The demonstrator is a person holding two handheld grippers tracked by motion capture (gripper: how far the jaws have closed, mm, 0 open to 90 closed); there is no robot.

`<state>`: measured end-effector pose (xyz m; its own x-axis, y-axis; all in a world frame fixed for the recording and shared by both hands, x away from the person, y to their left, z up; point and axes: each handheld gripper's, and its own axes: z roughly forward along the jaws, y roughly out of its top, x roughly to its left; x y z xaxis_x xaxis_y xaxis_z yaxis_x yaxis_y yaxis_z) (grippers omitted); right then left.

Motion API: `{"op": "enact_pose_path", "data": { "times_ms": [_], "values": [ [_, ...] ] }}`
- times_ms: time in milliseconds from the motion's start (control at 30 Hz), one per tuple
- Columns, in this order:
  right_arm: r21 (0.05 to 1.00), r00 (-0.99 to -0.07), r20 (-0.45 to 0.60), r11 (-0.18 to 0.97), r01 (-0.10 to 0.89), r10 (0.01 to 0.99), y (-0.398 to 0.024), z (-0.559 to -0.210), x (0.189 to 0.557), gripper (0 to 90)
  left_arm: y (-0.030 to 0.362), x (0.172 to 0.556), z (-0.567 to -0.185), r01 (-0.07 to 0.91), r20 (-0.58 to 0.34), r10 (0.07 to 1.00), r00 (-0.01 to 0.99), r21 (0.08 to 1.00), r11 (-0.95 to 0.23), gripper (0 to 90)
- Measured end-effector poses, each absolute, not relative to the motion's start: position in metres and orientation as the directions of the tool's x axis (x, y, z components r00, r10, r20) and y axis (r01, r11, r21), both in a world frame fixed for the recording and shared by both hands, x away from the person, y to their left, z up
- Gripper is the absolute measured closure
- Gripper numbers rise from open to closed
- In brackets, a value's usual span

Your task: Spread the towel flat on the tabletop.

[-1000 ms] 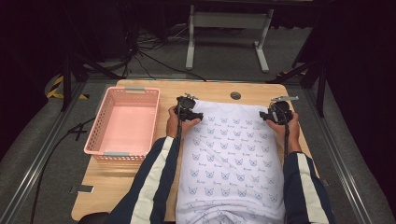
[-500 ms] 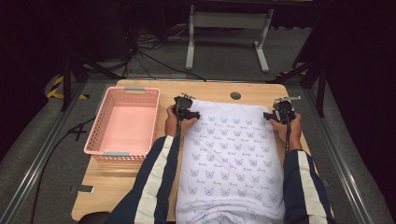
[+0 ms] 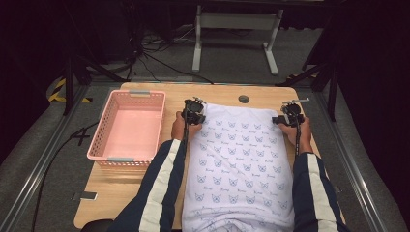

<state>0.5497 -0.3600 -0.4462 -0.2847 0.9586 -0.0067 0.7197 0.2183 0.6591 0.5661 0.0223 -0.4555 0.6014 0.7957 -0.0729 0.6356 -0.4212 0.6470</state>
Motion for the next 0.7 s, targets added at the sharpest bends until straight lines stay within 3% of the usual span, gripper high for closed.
{"op": "enact_pose_path", "data": {
  "times_ms": [100,133,267,400,533,700],
  "values": [
    [0.645,-0.308,0.0,0.235,0.727,0.951,-0.358,-0.445,0.549,76.2,0.023,0.566,-0.455,0.634,-0.076,0.79,0.609,0.644,-0.427,85.8],
    [0.613,-0.353,-0.015,0.288,0.736,0.936,-0.355,-0.441,0.548,83.5,0.024,0.565,-0.455,0.632,-0.074,0.787,0.612,0.645,-0.43,85.9],
    [0.592,-0.375,-0.038,0.323,0.739,0.926,-0.356,-0.438,0.546,86.1,0.024,0.564,-0.456,0.625,-0.067,0.786,0.615,0.648,-0.435,85.9],
    [0.642,-0.37,-0.032,0.303,0.705,0.928,-0.358,-0.432,0.541,86.5,0.023,0.561,-0.455,0.621,-0.065,0.791,0.609,0.66,-0.424,85.9],
    [0.682,-0.396,-0.016,0.3,0.667,0.918,-0.355,-0.42,0.535,86.6,0.026,0.556,-0.447,0.619,-0.167,0.774,0.611,0.711,-0.335,85.7],
    [0.728,-0.476,-0.012,0.334,0.599,0.879,-0.345,-0.405,0.515,86.9,0.018,0.537,-0.429,0.558,-0.12,0.741,0.661,0.739,-0.377,85.9]
  ]
}}
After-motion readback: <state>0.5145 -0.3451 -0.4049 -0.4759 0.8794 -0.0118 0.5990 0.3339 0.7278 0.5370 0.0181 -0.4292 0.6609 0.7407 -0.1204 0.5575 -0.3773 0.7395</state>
